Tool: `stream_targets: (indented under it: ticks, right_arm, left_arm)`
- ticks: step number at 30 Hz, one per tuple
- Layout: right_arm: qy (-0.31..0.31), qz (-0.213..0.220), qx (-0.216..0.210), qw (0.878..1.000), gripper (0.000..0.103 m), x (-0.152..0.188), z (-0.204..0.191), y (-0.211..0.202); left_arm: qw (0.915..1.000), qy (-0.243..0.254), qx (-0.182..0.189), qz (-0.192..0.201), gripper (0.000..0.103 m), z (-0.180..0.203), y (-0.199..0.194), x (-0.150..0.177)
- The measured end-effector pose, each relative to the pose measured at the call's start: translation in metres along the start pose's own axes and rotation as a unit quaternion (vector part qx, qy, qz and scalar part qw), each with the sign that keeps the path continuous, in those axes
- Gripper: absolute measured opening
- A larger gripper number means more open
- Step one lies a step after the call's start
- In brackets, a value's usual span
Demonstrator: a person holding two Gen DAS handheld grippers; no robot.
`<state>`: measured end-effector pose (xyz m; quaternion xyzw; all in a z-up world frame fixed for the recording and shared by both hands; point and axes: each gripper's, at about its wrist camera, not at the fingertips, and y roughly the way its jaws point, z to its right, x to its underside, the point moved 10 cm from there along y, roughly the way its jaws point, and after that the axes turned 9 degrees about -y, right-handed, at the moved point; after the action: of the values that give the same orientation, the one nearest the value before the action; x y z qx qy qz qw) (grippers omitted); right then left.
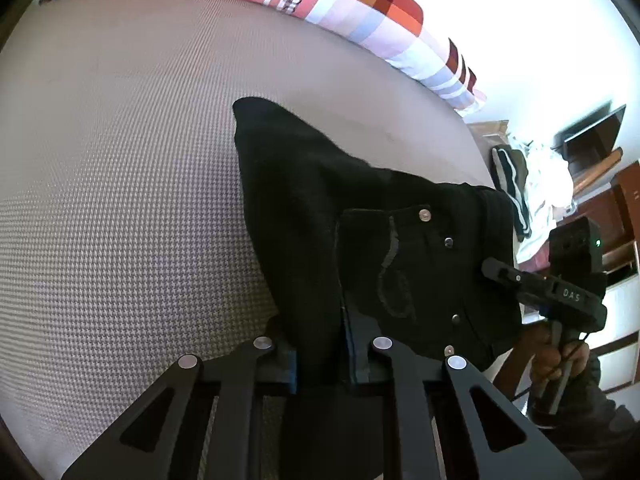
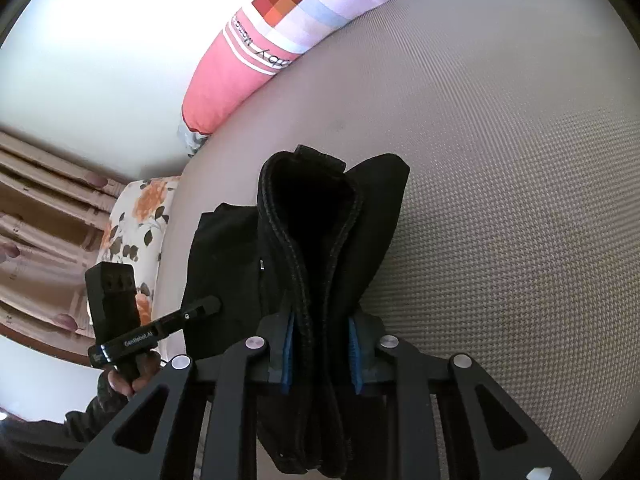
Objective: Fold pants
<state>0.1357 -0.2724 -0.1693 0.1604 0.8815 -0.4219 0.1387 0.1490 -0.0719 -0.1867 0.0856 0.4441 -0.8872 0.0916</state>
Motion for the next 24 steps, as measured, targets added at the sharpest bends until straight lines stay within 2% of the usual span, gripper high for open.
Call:
stream_targets:
  ticks: [12,16,24]
  right_arm:
    - [-0.028,0.005,-0.007,1.0,0.02,-0.014,-0.038,0.007]
    - [-0.039,0.006,-0.016,0.999,0.02,-0.024,-0.051,0.014]
    - [-0.048,0.013,-0.04,0.998,0.02,-0.053,-0.067,0.038]
  left_arm:
    - [0.9989,0.021,-0.011,0.04,0.016,0.001,-0.035,-0.004]
    - [0.9973,0.032,-0.024,0.062,0.016,-0.003,-0.051,-0.013]
    - [0.995,0.02,-0.036,0.09,0.016,-0.016,-0.067,-0.041]
